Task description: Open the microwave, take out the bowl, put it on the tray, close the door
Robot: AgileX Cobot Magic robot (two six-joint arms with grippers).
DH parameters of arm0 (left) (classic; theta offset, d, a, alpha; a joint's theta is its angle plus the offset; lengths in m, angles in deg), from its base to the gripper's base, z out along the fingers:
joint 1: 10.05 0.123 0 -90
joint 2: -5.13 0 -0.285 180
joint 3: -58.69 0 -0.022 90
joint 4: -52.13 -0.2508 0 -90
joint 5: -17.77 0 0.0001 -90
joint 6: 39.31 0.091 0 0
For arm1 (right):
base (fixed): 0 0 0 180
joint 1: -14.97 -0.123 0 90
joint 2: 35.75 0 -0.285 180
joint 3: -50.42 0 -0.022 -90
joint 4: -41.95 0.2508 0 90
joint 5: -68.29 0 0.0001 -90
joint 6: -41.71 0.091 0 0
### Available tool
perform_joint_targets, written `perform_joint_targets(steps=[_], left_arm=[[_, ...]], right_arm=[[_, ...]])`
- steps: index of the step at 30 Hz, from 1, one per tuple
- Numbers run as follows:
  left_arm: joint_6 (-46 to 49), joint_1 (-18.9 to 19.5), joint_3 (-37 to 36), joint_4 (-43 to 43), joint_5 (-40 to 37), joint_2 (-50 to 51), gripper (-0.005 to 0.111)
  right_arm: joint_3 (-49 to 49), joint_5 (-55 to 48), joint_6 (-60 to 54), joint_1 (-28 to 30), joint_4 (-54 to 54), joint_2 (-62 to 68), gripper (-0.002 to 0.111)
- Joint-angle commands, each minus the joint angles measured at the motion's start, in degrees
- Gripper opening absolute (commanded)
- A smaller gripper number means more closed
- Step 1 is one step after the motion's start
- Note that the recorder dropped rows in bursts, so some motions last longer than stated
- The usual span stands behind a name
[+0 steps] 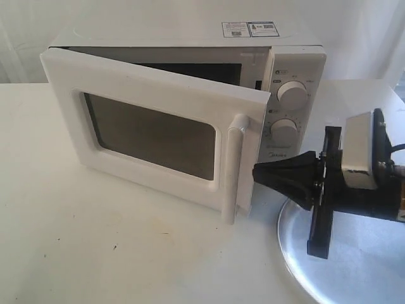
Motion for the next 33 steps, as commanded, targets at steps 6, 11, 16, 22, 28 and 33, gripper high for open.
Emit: perform_joint_targets(steps=[6, 11, 16, 22, 28, 33], left_arm=[[-0.09, -0.23, 0.06, 0.00, 0.06, -0.12, 0.000], [-0.09, -0.23, 0.06, 0.00, 0.06, -0.12, 0.000], [-0.09, -0.23, 0.06, 0.00, 0.06, -0.12, 0.000], [-0.09, -0.23, 0.06, 0.00, 0.06, -0.12, 0.000], [-0.09, -0.23, 0.06, 0.00, 0.06, -0.12, 0.000], [-0.09, -0.23, 0.06, 0.00, 0.06, -0.12, 0.000]], right_arm=[[-7.46, -5.61, 0.99, 0.72, 16.45, -16.28, 0.000], [-7.34, -18.51, -7.00, 0.72, 36.89, -17.65, 0.000], [-6.20, -6.30, -9.38, 0.72, 39.46, -11.09, 0.000], [-1.22, -4.37, -8.66, -1.15, 35.57, -0.79, 0.000], [-0.03, 1.21, -8.66, -3.58, 28.65, 3.60, 0.000], [0.10, 1.21, -8.66, -4.03, 23.34, 3.49, 0.000]])
